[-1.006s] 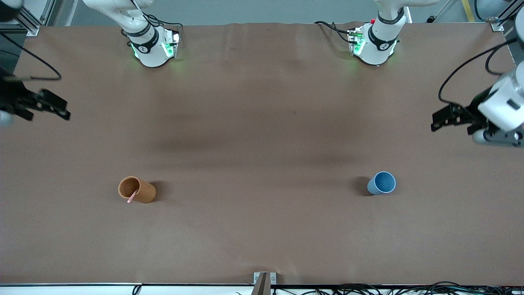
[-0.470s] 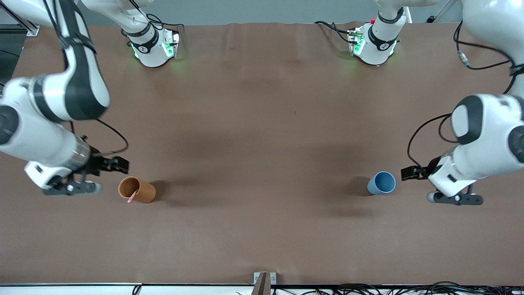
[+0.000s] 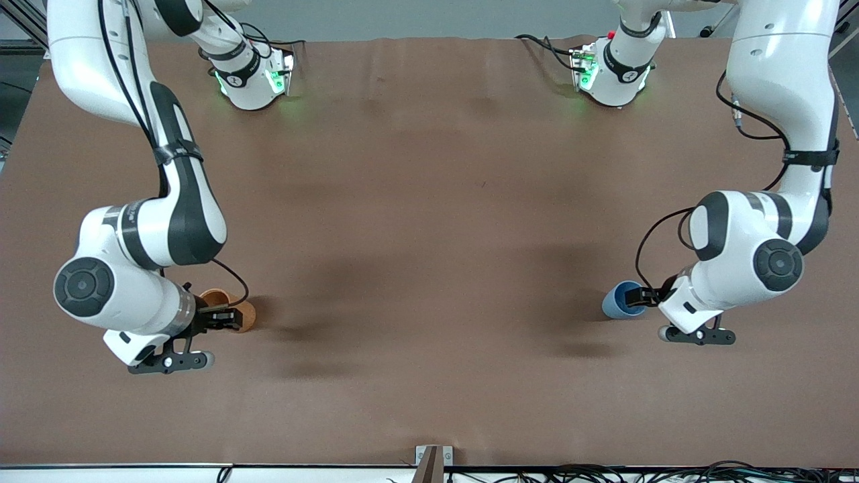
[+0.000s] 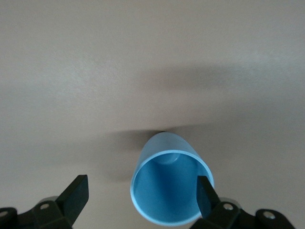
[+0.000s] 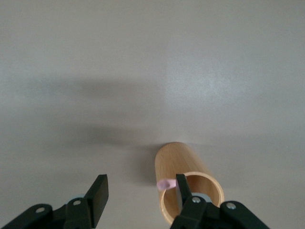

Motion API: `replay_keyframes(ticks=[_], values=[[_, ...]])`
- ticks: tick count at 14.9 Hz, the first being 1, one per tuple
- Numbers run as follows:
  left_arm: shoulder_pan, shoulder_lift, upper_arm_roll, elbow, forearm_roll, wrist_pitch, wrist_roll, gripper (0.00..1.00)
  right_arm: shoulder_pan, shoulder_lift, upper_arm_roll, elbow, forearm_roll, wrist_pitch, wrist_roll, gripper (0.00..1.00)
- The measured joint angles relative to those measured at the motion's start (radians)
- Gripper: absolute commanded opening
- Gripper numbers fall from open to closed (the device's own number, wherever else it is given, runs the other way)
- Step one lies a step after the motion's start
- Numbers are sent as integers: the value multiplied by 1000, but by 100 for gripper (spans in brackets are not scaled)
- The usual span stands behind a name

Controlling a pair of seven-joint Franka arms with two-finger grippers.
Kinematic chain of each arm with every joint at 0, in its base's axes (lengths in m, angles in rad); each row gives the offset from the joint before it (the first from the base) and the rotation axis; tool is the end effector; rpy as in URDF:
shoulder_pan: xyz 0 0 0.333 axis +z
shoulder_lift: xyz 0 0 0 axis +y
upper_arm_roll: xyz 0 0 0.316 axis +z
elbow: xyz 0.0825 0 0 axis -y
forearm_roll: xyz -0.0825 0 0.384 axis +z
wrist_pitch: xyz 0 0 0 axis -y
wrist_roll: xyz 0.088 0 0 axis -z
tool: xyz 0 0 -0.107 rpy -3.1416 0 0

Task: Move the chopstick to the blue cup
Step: 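Grasp the blue cup with the left gripper and carry it toward the middle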

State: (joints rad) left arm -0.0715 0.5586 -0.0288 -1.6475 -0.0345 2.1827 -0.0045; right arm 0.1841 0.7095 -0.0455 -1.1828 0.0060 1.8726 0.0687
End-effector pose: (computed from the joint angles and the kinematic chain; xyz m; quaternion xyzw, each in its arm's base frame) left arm 0.6776 -0.0672 0.2869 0.9991 -0.0357 -0.0128 0.0210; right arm 0.7362 0.1124 0.3676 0.9991 0.0394 -0.0082 0.0129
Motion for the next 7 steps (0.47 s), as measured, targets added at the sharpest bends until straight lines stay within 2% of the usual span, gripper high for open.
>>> replay_keyframes(ticks=[1, 2, 4, 6, 7], values=[[0, 3, 0, -18, 0, 27, 0, 100, 0, 9, -2, 6, 0, -6, 7, 47], [0, 6, 0, -32, 0, 49, 0, 92, 0, 12, -2, 8, -1, -9, 22, 46], [0, 13, 0, -47, 0, 72, 0, 62, 2, 13, -2, 10, -12, -17, 58, 41], [0, 17, 0, -54, 0, 75, 0, 39, 5, 13, -2, 14, -33, -32, 83, 37], [0, 19, 0, -58, 0, 75, 0, 22, 6, 13, -2, 15, -42, -39, 88, 35]])
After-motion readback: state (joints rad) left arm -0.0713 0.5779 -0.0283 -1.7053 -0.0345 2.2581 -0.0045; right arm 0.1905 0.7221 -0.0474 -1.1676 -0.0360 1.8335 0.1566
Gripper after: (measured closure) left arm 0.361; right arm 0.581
